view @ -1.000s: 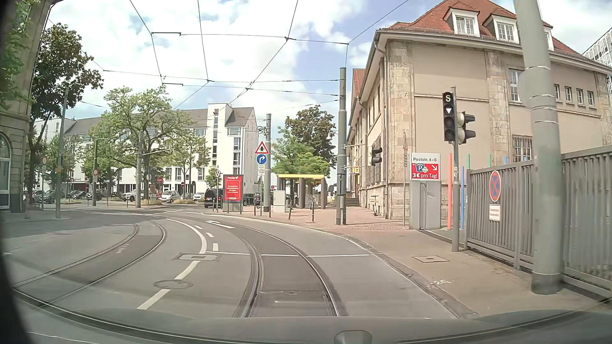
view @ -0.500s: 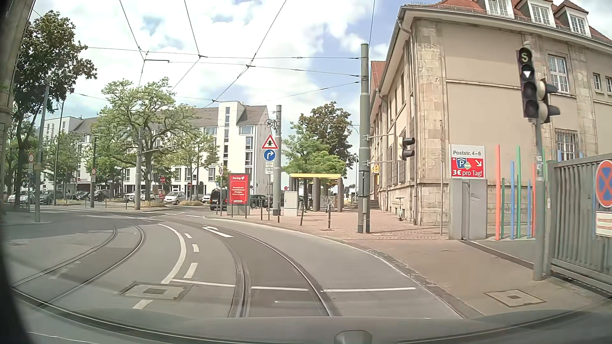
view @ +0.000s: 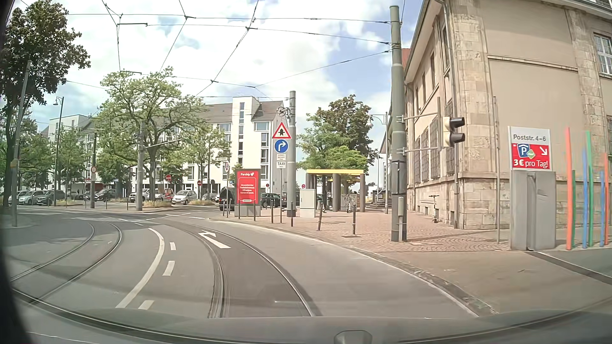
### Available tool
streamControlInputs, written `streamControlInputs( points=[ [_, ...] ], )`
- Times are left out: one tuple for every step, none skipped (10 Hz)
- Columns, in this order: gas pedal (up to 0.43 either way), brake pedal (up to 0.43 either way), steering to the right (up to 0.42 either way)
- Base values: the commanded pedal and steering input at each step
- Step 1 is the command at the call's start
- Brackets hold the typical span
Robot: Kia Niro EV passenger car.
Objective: Follow the waypoints while adhering to traffic rules and regulations
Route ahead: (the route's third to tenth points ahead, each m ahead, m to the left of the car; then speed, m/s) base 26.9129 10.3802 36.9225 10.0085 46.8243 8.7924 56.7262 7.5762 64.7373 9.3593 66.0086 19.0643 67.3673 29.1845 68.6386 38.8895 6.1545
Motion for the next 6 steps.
streamControlInputs(
  points=[
    [0.000,0.110,-0.101],
    [0.000,0.140,-0.105],
    [0.000,0.159,-0.113],
    [0.000,0.171,-0.125],
    [0.000,0.171,-0.135],
    [0.000,0.171,-0.144]
  ],
)
